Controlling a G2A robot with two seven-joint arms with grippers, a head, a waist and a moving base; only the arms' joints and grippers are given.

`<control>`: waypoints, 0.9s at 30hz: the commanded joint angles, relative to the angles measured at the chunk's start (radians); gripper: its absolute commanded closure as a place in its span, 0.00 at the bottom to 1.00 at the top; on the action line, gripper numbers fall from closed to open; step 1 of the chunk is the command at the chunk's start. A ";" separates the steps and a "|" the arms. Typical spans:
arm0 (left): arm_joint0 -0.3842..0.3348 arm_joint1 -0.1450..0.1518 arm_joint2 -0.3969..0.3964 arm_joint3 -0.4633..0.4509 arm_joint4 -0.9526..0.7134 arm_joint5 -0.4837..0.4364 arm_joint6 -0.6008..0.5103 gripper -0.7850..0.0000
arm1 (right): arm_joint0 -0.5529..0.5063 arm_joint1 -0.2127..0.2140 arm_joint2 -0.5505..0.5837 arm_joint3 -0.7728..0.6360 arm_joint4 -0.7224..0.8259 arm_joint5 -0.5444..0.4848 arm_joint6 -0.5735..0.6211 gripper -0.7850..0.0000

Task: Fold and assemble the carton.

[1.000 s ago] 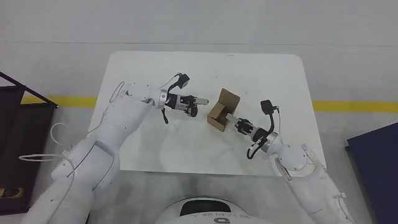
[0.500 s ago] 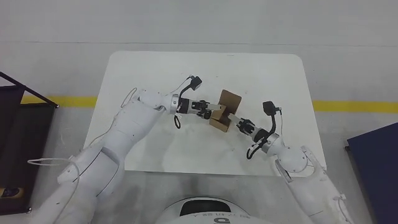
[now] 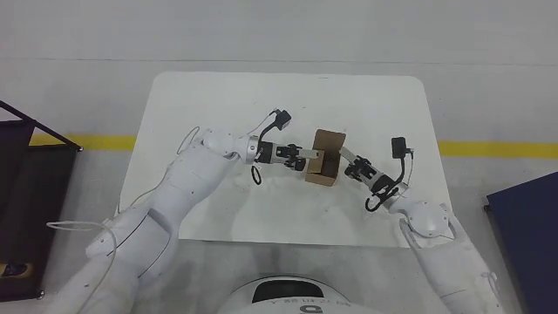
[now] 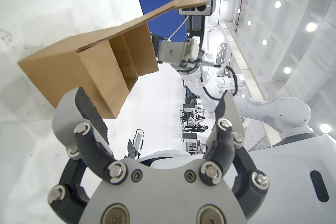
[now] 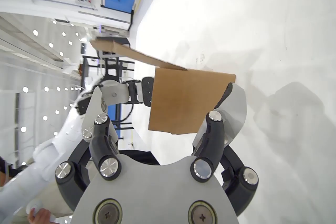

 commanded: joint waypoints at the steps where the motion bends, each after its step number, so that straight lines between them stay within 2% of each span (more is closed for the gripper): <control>1: 0.000 0.001 -0.001 0.001 -0.001 0.000 0.000 0.00 | 0.016 0.001 0.002 0.039 -0.013 -0.002 0.004 0.17; 7: 0.000 0.001 -0.001 0.001 -0.001 0.000 0.000 0.00 | 0.039 -0.001 -0.031 0.076 -0.069 -0.008 0.034 0.23; 16: 0.000 0.001 -0.001 0.001 -0.001 0.000 0.000 0.00 | 0.037 -0.001 -0.059 0.058 -0.108 -0.022 0.055 0.25; 27: 0.000 0.001 -0.001 0.001 -0.001 0.000 0.000 0.00 | 0.026 0.003 -0.093 -0.011 -0.308 0.060 0.022 0.33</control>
